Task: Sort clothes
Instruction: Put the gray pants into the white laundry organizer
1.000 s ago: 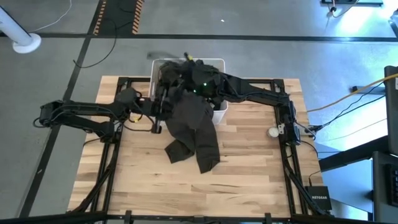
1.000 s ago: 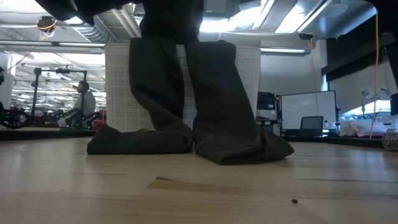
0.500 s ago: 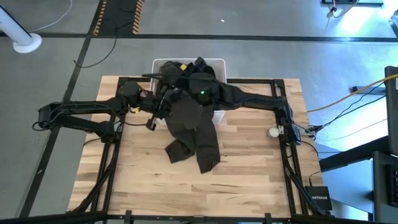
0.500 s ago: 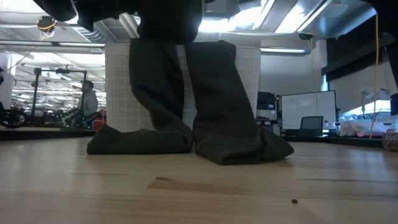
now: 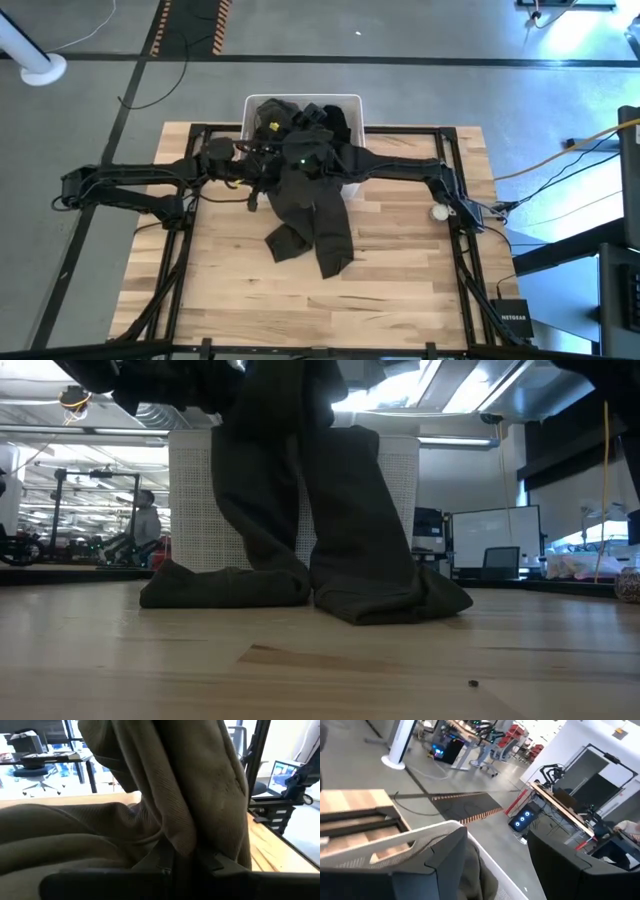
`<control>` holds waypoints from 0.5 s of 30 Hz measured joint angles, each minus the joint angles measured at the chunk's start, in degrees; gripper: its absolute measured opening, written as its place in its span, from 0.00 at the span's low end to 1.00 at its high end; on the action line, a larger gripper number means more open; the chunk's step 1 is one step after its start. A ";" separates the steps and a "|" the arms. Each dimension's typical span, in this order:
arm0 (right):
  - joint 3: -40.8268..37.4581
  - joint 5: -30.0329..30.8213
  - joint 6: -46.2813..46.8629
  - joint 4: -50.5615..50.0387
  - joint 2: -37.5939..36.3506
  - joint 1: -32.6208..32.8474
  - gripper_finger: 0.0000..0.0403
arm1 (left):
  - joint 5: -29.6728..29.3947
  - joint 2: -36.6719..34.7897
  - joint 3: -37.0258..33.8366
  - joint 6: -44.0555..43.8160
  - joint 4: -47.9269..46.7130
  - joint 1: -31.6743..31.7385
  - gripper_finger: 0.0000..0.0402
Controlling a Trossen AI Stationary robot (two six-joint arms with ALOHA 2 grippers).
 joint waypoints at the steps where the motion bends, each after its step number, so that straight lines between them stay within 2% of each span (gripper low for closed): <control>1: -0.08 0.00 0.15 -0.93 -0.08 0.06 0.56 | -0.17 0.00 -0.15 -0.30 0.61 -0.15 0.05; 9: -0.30 -1.68 3.88 -10.50 -6.64 1.61 0.56 | -3.23 -0.55 -0.34 -5.31 11.96 -0.78 0.05; 15: -0.37 -3.04 3.50 -13.79 -10.87 2.61 0.56 | -3.82 -0.63 -0.25 -6.56 20.17 -1.51 0.09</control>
